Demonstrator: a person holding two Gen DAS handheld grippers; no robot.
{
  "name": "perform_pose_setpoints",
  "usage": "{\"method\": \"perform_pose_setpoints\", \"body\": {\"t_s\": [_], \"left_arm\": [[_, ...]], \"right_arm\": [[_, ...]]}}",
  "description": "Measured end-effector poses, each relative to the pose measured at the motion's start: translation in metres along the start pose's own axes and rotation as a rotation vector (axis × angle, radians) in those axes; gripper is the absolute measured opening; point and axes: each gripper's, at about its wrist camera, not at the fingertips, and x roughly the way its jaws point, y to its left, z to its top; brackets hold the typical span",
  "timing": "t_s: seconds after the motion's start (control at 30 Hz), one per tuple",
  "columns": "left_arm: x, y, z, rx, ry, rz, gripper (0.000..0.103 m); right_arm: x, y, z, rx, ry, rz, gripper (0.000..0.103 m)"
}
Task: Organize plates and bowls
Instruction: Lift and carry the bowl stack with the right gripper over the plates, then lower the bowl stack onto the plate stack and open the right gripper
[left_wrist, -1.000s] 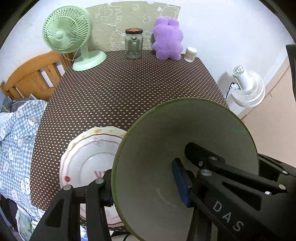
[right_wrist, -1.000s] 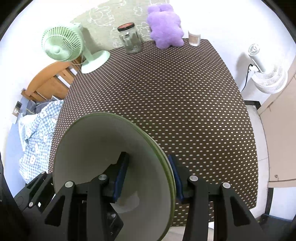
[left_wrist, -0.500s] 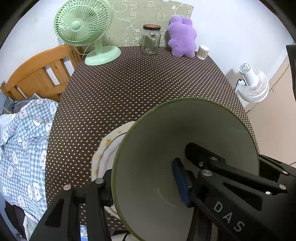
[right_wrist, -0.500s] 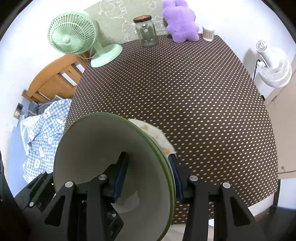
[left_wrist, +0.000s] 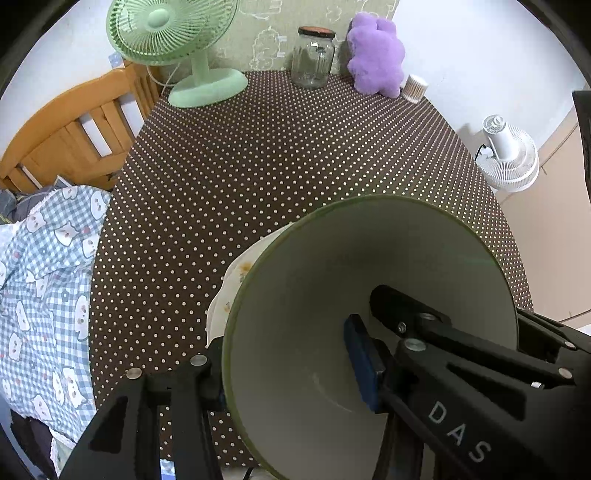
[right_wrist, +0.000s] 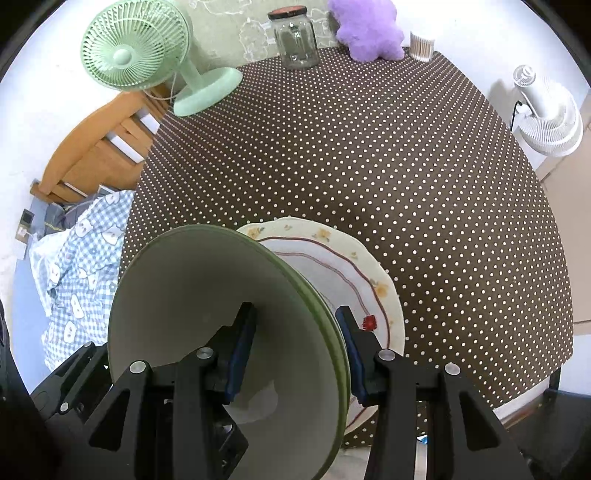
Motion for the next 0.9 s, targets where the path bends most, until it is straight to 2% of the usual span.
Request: {"method": "perform_pose_setpoints", "body": {"t_s": [0.37,0.73,0.8,0.87,0.9], "left_arm": [[0.019,0.003,0.004,-0.001,0.034,-0.009,0.052],[0.023,0.004,0.007,0.023,0.016,0.0,0.053],[0.024,0.007,0.007,0.021,0.022,-0.006,0.064],[0.022,0.011,0.008,0.015,0.013,0.012,0.068],[0.021,0.015,0.008,0.006,0.009,0.017,0.074]], "right_arm": [[0.021,-0.001,0.002,0.019,0.042,-0.015,0.049],[0.024,-0.005,0.003,0.036,0.013,-0.015,0.05],[0.022,-0.005,0.002,0.041,0.004,-0.03,0.05],[0.013,0.002,0.0,-0.004,-0.038,-0.102,0.063],[0.01,0.004,-0.001,-0.015,-0.054,-0.118,0.067]]}}
